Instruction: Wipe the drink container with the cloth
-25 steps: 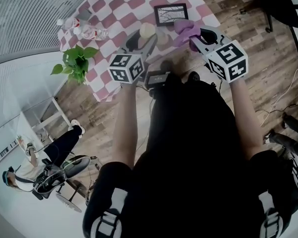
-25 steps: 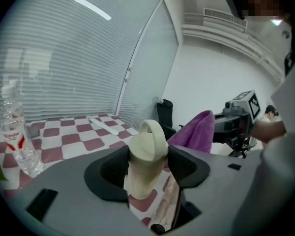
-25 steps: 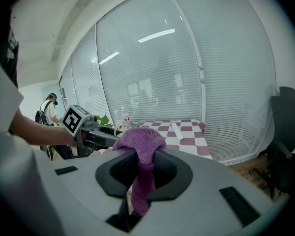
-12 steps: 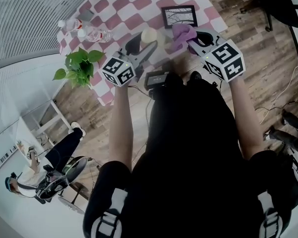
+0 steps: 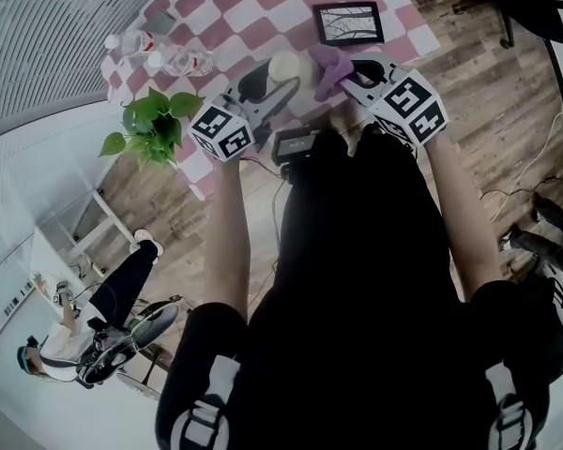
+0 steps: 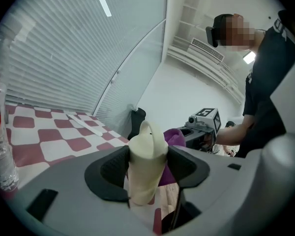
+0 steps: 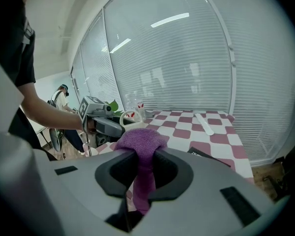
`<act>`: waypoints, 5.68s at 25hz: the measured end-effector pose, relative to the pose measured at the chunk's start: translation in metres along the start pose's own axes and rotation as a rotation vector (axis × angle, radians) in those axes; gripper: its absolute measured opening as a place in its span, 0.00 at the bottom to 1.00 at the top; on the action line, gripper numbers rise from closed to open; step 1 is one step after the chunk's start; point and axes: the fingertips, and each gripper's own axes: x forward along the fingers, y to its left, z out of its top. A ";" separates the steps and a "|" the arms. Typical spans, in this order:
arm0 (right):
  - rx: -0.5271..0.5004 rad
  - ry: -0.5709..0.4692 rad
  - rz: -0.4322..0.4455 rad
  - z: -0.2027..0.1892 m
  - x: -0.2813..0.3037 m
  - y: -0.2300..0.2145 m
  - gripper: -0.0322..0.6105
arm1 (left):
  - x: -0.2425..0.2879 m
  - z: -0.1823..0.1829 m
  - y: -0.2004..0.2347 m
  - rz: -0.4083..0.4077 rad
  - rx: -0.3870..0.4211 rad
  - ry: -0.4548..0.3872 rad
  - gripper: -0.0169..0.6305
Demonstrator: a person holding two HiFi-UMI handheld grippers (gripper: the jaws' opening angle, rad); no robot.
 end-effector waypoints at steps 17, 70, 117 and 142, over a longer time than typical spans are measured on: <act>-0.179 0.081 0.175 0.010 0.054 0.044 0.22 | -0.026 -0.012 0.005 -0.016 0.026 0.075 0.44; -0.306 0.138 0.292 0.005 0.053 0.049 0.20 | -0.029 -0.013 0.005 0.003 0.085 0.097 0.44; 0.034 -0.264 -0.218 0.077 -0.059 -0.018 0.15 | -0.017 0.054 0.073 0.392 0.250 0.127 0.43; 0.018 -0.308 -0.226 0.085 -0.075 -0.008 0.15 | -0.012 0.039 0.061 0.396 0.340 0.191 0.50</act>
